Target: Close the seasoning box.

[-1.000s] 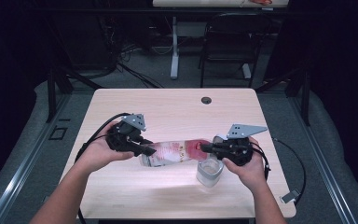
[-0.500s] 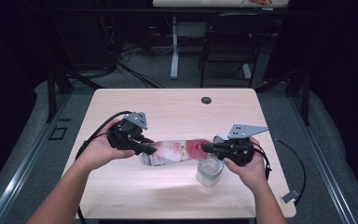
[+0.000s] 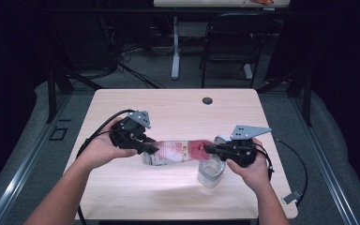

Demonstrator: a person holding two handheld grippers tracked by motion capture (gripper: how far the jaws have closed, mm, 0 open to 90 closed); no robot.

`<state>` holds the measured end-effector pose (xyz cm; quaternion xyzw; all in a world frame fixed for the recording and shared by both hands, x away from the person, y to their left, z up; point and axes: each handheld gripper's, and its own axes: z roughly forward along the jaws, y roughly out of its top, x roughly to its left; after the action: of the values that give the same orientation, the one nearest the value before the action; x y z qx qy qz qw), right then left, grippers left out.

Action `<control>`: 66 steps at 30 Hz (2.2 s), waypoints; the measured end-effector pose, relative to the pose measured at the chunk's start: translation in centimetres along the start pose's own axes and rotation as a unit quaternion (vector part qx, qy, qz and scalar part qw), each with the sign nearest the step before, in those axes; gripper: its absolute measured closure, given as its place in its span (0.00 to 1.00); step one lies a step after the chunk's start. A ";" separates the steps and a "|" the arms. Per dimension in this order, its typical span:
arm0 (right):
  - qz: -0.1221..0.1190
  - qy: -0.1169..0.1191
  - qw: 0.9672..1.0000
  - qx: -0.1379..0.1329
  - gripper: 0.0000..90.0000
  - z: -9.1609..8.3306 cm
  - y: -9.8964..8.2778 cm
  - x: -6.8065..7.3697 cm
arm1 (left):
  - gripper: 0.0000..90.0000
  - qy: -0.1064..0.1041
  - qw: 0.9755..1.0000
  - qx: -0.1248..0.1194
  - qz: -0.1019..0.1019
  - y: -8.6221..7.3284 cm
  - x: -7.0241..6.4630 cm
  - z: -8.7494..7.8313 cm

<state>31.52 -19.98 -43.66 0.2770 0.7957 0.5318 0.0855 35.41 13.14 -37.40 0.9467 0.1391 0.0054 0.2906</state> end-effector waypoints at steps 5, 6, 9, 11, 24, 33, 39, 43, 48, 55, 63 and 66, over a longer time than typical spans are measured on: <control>0.002 0.000 1.000 -0.001 0.99 -0.1 -0.1 -0.1 | 0.81 0.001 1.000 0.005 0.001 0.4 -0.1 -0.1; 0.002 0.000 1.000 0.000 0.99 -0.1 -0.1 -0.1 | 0.81 0.001 1.000 0.005 0.001 0.5 -0.1 -0.2; 0.001 -0.001 1.000 0.002 0.99 -0.2 -0.1 -0.1 | 0.81 0.002 1.000 0.007 0.003 0.7 -0.2 -0.3; 0.002 -0.001 1.000 0.002 0.99 -0.2 -0.1 -0.1 | 0.81 0.002 1.000 0.008 0.005 0.8 -0.2 -0.3; 0.001 -0.004 1.000 0.005 0.98 -0.4 -0.2 -0.2 | 0.82 0.002 1.000 0.013 0.007 1.4 -0.3 -0.6; 0.001 -0.005 1.000 0.005 0.95 -0.5 -0.2 -0.2 | 0.82 0.002 1.000 0.017 0.008 1.7 -0.5 -0.7; -0.004 -0.010 1.000 0.008 0.90 -0.6 -0.1 -0.2 | 0.82 0.004 1.000 0.017 0.010 1.8 -0.5 -0.7; -0.005 -0.011 1.000 0.006 0.87 -0.7 -0.1 -0.1 | 0.82 0.003 1.000 0.016 0.010 1.9 -0.6 -0.9; -0.002 -0.008 1.000 -0.004 0.86 -1.1 0.0 -0.2 | 0.82 0.001 1.000 0.019 0.013 2.0 -0.6 -0.8; -0.004 -0.011 1.000 -0.004 0.89 -1.5 0.0 -0.3 | 0.82 0.001 1.000 0.019 0.013 2.3 -0.7 -0.9; -0.008 -0.011 1.000 0.002 0.97 -1.7 0.1 -0.3 | 0.82 0.001 1.000 0.020 0.014 2.7 -0.7 -1.0; -0.010 -0.010 1.000 0.005 0.98 -1.7 0.1 -0.3 | 0.82 0.000 1.000 0.020 0.015 2.7 -0.7 -1.0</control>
<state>31.04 -21.49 -42.92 0.2749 0.8002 0.5241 0.0973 35.39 11.34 -35.03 0.9543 0.1250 0.0069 0.2714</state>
